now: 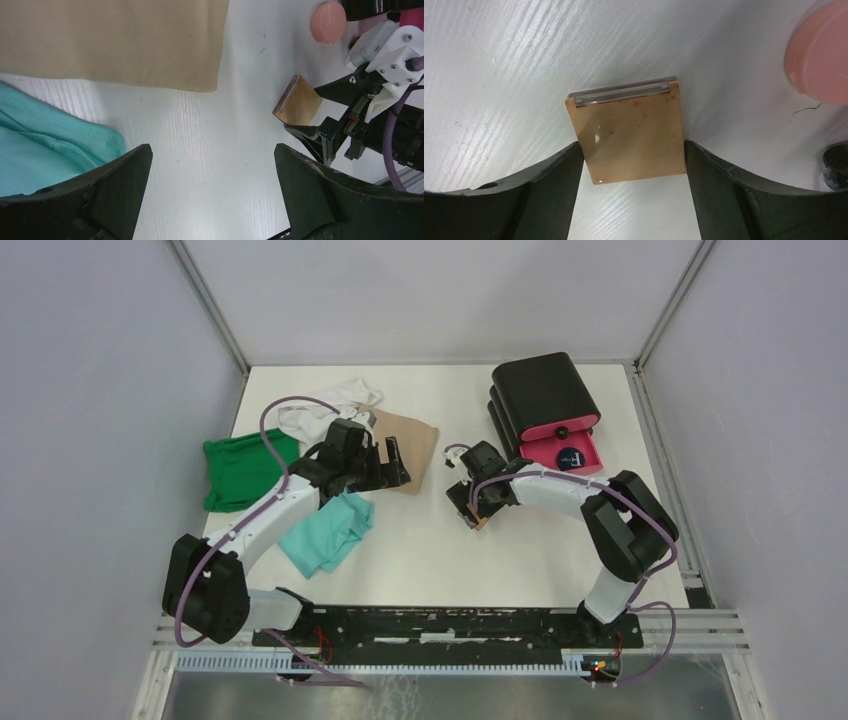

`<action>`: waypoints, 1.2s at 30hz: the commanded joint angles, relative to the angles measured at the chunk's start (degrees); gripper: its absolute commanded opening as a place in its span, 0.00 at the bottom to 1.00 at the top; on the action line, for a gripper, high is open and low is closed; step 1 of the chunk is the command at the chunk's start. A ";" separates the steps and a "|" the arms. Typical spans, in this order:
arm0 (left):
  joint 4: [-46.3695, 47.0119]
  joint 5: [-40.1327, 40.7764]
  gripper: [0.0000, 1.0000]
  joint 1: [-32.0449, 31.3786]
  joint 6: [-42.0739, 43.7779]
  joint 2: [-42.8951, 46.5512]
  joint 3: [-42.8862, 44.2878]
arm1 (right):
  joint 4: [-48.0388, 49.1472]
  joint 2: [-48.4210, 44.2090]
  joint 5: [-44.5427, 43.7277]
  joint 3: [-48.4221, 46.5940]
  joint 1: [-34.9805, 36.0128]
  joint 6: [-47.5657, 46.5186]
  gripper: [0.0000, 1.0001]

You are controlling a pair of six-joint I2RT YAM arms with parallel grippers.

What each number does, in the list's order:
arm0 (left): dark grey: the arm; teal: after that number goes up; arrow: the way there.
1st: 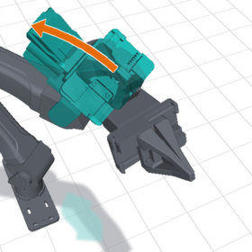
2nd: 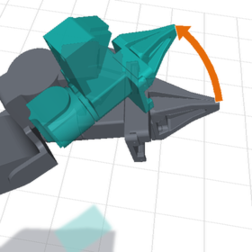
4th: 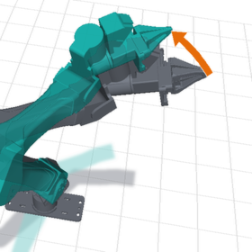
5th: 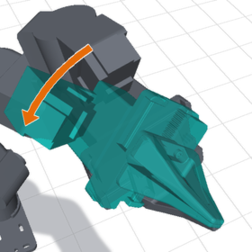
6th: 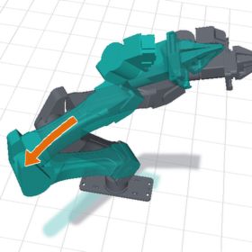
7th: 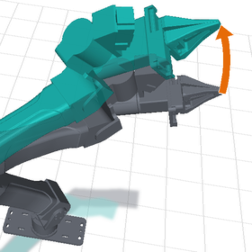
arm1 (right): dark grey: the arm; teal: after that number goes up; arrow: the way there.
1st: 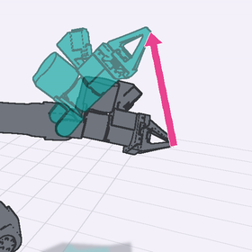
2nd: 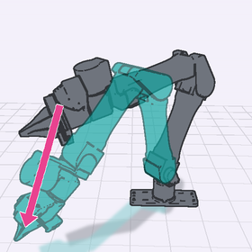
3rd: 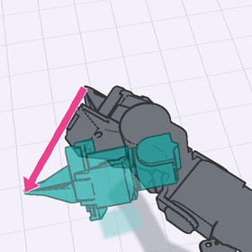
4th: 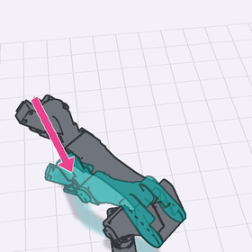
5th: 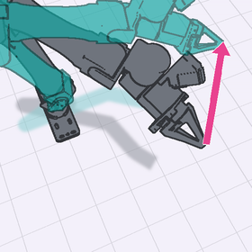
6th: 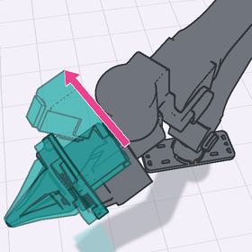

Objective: Organize the makeup

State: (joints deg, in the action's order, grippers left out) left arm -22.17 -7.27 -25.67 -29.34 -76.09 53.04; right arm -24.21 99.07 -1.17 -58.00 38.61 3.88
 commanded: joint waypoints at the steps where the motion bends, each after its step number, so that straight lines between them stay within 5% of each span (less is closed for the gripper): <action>1: 2.13 -1.41 0.99 0.28 1.13 0.25 -0.14 | 0.14 -0.74 -1.75 -0.19 0.25 0.37 0.79; 24: 2.13 -1.85 0.99 0.44 1.30 0.25 0.05 | -10.36 -19.99 -12.72 -5.49 -0.95 0.98 0.69; 36: 2.44 -2.33 0.99 0.49 1.31 1.02 -0.64 | -10.22 -24.36 -11.68 -5.25 -15.27 3.87 0.68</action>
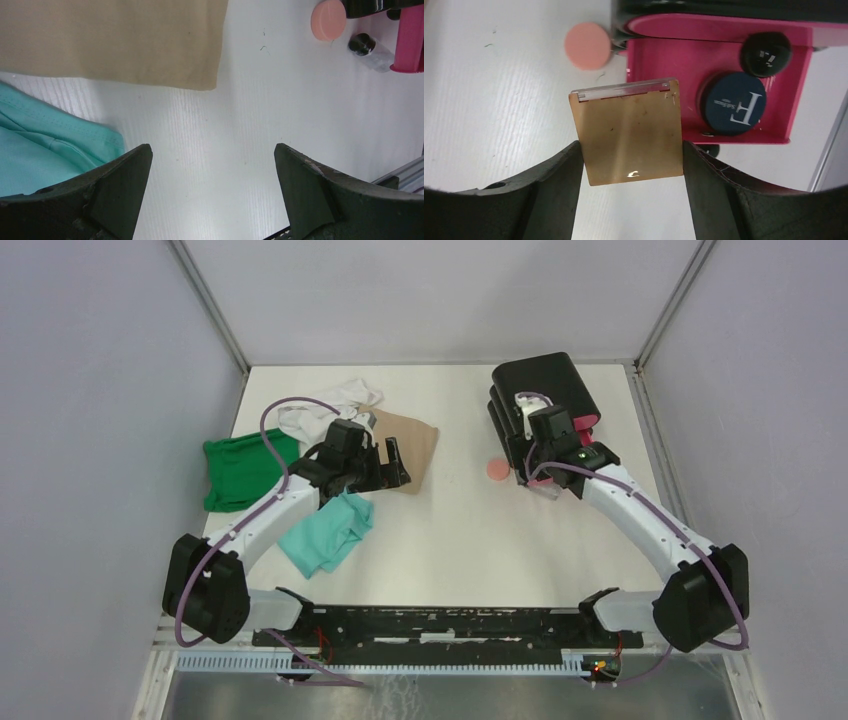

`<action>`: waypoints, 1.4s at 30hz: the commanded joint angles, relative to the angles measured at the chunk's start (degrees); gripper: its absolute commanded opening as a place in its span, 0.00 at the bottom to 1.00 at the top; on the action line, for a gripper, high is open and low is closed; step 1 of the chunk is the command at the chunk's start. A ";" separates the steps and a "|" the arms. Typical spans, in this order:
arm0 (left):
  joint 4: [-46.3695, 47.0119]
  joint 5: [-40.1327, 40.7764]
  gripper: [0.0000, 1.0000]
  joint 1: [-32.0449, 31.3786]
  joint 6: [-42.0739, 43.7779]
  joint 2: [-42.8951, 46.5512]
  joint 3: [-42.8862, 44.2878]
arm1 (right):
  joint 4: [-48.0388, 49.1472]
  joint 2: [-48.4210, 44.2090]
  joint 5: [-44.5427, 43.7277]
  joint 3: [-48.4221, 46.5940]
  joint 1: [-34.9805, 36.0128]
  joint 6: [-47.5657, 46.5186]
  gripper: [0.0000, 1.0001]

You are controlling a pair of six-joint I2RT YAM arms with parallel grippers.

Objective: Organize the makeup

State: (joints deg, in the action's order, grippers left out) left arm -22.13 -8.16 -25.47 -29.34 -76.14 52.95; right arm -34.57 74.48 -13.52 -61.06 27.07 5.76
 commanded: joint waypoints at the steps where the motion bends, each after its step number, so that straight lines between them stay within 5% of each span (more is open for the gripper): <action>1: 2.44 -1.50 0.99 0.31 1.31 1.12 -0.62 | 0.19 0.70 1.07 -2.33 -4.55 2.24 0.67; 31: 1.48 -1.09 0.99 0.46 1.92 -0.53 1.15 | 5.85 13.67 2.21 -5.77 -12.30 2.59 0.69; 42: 1.48 -1.22 0.99 0.56 1.75 -0.60 1.20 | 6.24 15.22 1.55 -6.53 -12.42 2.86 0.89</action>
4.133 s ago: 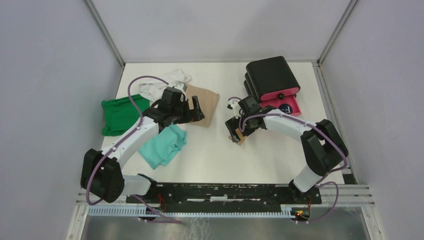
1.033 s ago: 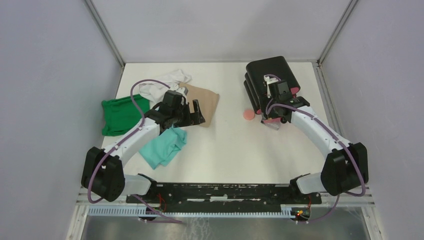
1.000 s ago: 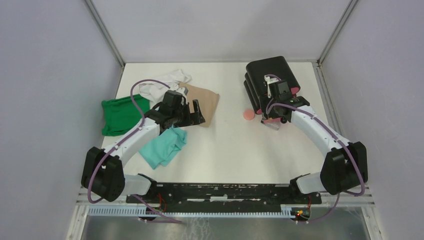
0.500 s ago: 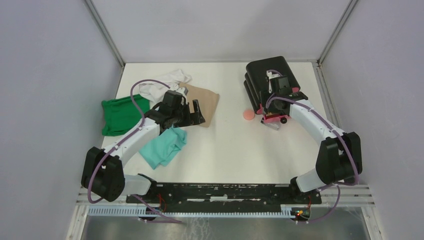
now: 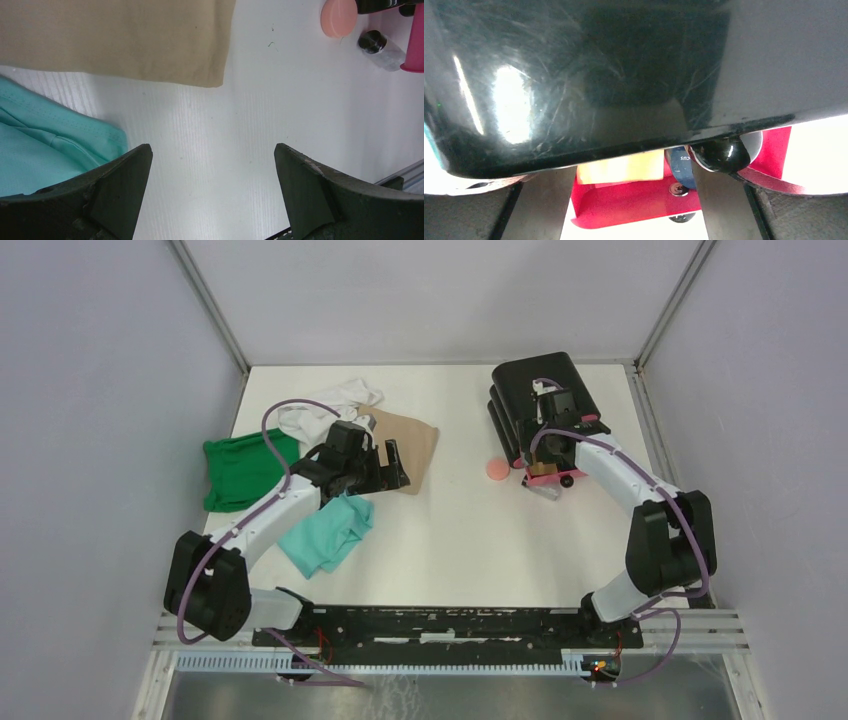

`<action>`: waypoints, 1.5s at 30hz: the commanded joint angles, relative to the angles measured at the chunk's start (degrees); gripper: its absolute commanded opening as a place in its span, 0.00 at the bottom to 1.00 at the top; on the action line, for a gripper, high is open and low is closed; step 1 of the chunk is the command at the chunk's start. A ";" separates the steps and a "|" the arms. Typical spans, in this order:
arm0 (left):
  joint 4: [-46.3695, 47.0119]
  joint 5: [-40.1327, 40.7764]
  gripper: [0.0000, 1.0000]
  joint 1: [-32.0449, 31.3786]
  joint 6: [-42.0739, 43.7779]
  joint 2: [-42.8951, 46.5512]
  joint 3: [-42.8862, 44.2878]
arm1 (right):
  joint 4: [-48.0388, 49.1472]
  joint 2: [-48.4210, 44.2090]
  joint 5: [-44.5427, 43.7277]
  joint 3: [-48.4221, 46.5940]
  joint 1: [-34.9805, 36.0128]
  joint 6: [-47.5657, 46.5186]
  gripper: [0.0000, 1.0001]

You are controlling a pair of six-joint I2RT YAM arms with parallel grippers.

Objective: Organize the makeup

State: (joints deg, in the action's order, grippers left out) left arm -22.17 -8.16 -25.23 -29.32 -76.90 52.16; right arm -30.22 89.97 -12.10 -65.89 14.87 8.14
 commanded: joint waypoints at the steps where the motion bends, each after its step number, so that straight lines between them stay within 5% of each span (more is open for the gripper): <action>1: 1.52 -1.21 0.99 0.28 1.71 0.22 1.98 | 1.96 -0.80 0.22 -1.42 -0.28 0.48 0.90; 13: 1.99 -1.98 0.99 0.28 1.37 0.00 1.98 | -1.57 -9.55 1.72 0.17 -0.28 1.54 0.92; 19: 2.43 -1.98 0.99 0.32 0.77 0.61 1.66 | -3.08 -17.46 9.69 2.74 0.43 4.51 0.91; 31: 2.86 -2.36 1.00 -0.14 0.43 1.57 1.47 | -0.24 -30.96 9.62 17.63 14.60 15.21 0.90; 37: 2.94 -0.46 1.00 -0.92 -0.03 1.82 1.58 | 1.76 -24.63 7.65 16.48 18.53 17.56 0.88; 45: 1.24 2.28 1.00 -0.96 0.61 3.06 1.28 | -0.25 -9.42 -8.79 5.92 22.81 27.71 0.92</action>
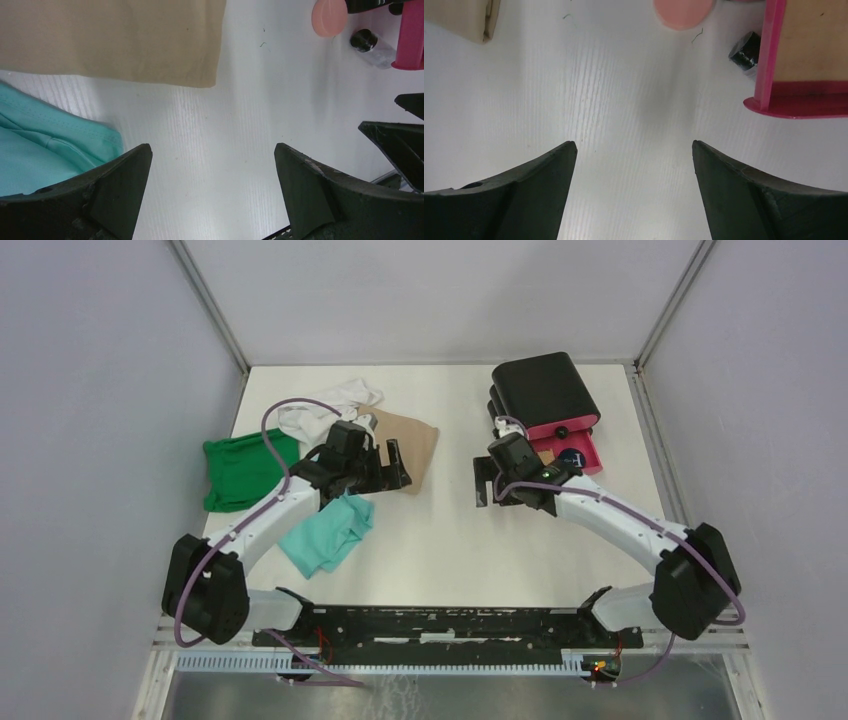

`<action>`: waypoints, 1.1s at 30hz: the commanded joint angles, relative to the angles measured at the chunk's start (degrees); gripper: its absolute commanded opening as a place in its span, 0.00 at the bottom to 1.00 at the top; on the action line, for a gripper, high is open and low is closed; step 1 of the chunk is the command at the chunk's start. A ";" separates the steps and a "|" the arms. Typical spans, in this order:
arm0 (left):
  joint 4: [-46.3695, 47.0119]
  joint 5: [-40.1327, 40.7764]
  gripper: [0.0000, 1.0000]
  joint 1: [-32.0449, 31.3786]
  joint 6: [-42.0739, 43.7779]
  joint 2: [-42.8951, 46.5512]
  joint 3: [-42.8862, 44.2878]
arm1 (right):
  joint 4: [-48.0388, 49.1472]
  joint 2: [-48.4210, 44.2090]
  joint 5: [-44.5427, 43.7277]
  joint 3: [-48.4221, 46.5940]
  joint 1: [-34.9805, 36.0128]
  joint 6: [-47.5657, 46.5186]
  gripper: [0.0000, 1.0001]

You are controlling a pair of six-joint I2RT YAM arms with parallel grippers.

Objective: Organize the makeup

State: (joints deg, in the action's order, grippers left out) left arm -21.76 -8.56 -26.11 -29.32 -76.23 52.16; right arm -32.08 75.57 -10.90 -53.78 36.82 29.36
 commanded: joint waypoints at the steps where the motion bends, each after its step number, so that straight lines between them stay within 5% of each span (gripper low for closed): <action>1: 0.33 3.45 1.00 -0.12 0.71 2.44 1.35 | 2.03 6.66 -11.30 -7.34 0.96 6.69 0.95; 15: -2.46 5.26 1.00 0.02 2.96 3.27 1.71 | -4.36 30.67 -23.39 -25.02 0.68 23.08 0.99; 33: -3.25 5.74 0.99 0.04 3.80 3.50 1.06 | 1.87 34.37 -25.74 -18.35 -3.57 33.78 0.99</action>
State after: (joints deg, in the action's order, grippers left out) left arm -25.54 -3.25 -26.11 -27.62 -74.19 52.16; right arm -32.10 108.84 -36.77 -75.11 35.88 59.29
